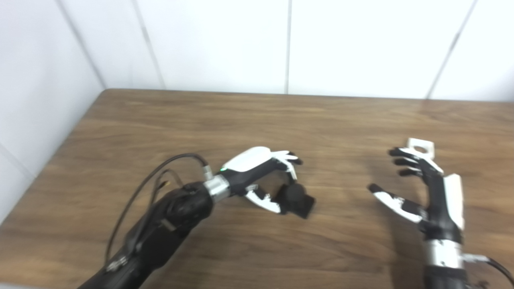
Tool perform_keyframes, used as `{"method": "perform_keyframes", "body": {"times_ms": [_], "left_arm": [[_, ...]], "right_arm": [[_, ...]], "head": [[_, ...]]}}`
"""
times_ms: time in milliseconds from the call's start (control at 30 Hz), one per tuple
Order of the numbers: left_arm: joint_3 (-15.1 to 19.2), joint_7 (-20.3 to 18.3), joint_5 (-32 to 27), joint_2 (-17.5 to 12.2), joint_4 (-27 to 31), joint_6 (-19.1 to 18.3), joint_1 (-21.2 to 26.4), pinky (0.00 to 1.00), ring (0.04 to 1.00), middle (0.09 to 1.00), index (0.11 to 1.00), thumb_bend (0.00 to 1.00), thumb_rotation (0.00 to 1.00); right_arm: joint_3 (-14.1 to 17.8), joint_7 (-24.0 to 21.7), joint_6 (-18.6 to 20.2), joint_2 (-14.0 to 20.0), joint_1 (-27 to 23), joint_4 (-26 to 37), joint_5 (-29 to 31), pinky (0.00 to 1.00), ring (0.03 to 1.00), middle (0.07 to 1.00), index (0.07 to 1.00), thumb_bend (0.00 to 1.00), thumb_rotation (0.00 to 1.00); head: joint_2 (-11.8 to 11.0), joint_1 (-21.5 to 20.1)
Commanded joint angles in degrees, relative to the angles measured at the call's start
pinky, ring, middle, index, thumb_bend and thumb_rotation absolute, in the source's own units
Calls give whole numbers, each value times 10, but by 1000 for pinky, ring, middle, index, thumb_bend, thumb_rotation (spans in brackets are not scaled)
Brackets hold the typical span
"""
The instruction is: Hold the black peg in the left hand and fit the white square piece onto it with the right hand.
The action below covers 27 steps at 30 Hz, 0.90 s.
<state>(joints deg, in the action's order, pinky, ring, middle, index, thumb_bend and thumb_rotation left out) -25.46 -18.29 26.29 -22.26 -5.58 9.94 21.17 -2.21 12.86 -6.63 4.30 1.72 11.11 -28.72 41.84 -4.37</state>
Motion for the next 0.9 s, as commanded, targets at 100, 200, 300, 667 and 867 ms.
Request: {"method": "perform_keyframes", "body": {"times_ms": [100,200,300,667,867], "left_arm": [[-10,-29,4,-22,-18,20,-14,919,954,891,487,520,77],[-8,-29,-3,-26,-32,28,-15,898,952,890,488,521,75],[-9,-29,1,-27,-32,28,-17,887,949,888,488,521,74],[-8,-31,-7,-33,-41,44,-16,883,947,884,488,521,74],[-6,-37,-9,-38,-32,37,-18,880,948,886,488,521,74]], "right_arm": [[5,14,-4,-9,-14,21,-16,536,666,764,677,557,124],[5,16,-1,-14,-19,21,-21,535,670,764,673,556,110],[5,8,12,-15,-21,32,-28,575,684,764,676,551,123],[24,11,37,6,-57,42,-52,581,724,764,671,584,110],[38,-30,94,58,-104,46,-90,621,767,813,696,600,191]], "head": [[-7,-56],[-12,-82],[-13,-91],[-22,-135],[-23,-145]]}}
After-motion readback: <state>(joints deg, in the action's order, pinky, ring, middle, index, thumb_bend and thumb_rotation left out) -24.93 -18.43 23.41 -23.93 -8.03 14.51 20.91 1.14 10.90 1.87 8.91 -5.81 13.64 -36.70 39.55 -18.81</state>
